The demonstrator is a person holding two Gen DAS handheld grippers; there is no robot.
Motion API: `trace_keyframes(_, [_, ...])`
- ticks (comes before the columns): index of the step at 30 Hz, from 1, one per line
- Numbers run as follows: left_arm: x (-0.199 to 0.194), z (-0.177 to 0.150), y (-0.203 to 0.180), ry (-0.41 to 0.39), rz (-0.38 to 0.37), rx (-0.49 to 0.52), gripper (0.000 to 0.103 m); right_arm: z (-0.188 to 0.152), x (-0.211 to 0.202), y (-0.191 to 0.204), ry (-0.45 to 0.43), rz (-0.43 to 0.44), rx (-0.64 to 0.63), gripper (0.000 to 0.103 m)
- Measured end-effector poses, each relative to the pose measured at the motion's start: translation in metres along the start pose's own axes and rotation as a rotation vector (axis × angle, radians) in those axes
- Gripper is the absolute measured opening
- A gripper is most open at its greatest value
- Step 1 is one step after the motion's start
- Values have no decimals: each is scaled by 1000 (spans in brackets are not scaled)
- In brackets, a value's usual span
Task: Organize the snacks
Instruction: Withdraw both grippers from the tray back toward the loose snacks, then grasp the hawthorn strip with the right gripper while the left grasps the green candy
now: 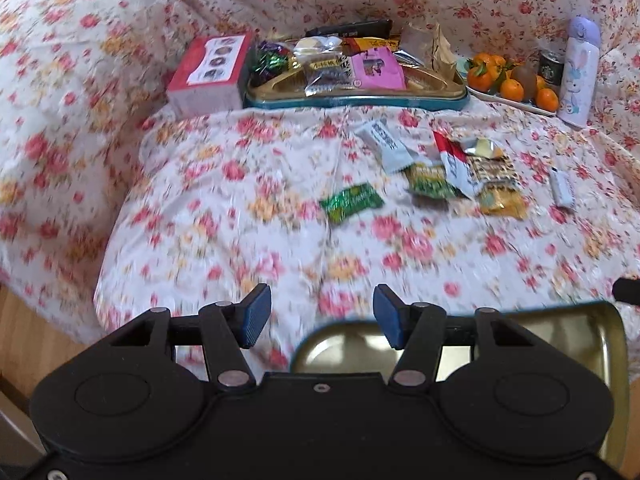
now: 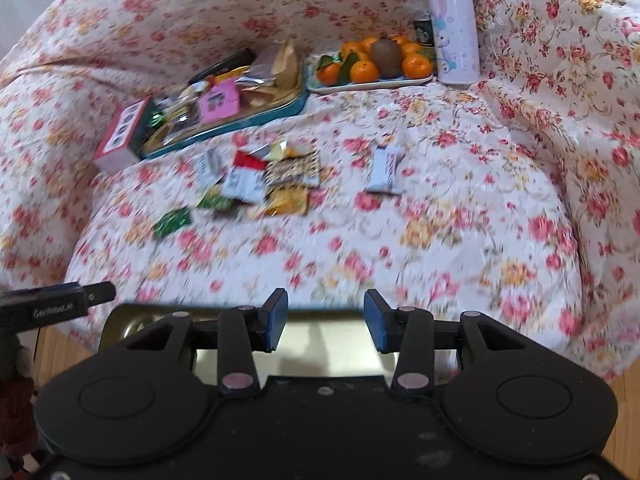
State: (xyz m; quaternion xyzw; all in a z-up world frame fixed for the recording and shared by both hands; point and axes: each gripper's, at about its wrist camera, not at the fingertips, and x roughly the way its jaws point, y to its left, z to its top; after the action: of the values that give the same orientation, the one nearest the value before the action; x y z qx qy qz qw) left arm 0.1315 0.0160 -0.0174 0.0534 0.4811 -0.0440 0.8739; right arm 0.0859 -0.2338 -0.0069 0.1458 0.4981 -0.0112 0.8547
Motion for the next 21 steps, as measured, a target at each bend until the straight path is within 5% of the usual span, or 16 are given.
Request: trace_keyframes(21, [69, 45, -11, -37, -96, 208, 62, 102, 118, -36, 40, -126, 80, 45])
